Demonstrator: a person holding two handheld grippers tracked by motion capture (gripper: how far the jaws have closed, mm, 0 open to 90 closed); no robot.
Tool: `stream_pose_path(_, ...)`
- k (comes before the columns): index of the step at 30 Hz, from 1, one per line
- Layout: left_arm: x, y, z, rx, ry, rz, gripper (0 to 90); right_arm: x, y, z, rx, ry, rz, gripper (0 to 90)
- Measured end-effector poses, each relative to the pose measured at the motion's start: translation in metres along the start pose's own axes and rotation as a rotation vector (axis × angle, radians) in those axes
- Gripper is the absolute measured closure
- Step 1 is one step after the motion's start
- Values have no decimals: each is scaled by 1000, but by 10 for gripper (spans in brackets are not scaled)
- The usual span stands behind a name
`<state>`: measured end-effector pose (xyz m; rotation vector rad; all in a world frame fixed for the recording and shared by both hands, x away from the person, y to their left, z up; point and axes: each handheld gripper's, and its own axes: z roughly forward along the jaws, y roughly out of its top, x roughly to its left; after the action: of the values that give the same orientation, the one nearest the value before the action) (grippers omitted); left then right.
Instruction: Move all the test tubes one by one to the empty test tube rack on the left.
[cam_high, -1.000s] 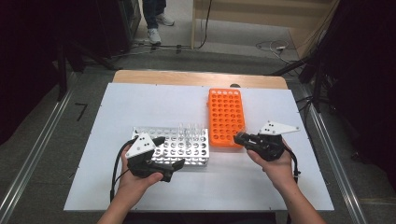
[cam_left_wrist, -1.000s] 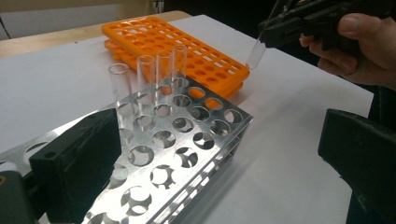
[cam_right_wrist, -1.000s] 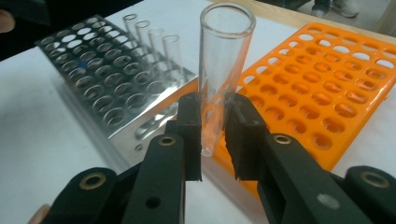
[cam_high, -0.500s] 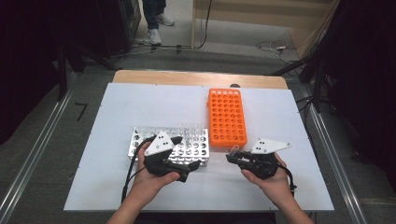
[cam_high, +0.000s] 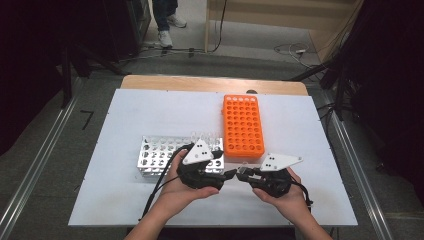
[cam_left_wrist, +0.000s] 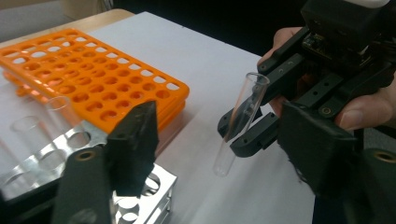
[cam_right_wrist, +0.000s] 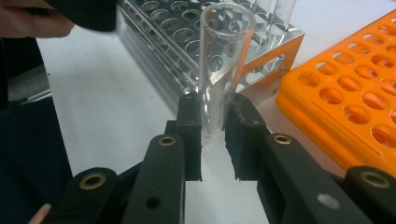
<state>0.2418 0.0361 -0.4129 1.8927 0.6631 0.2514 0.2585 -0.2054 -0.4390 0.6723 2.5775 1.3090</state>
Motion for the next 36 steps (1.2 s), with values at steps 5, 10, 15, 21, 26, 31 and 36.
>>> stream_pose_path(5,-6,3,10,13,-36,22,488,3,1,2,14,2,-15,742)
stream_pose_path(10,-11,6,18,43,-35,54,582,6,2,3,17,10,-28,742)
stream_pose_path(15,-14,7,23,61,-29,62,659,8,3,2,20,13,-33,742)
stream_pose_path(21,-16,7,27,76,-31,83,722,8,4,2,22,15,-32,742)
stream_pose_path(26,-16,7,27,76,-18,102,760,7,3,3,26,18,-26,742)
stream_pose_path(31,-15,7,25,75,-18,106,766,7,3,2,21,13,-28,741)
stream_pose_path(36,-12,8,22,58,-17,95,766,7,3,1,2,17,-44,698)
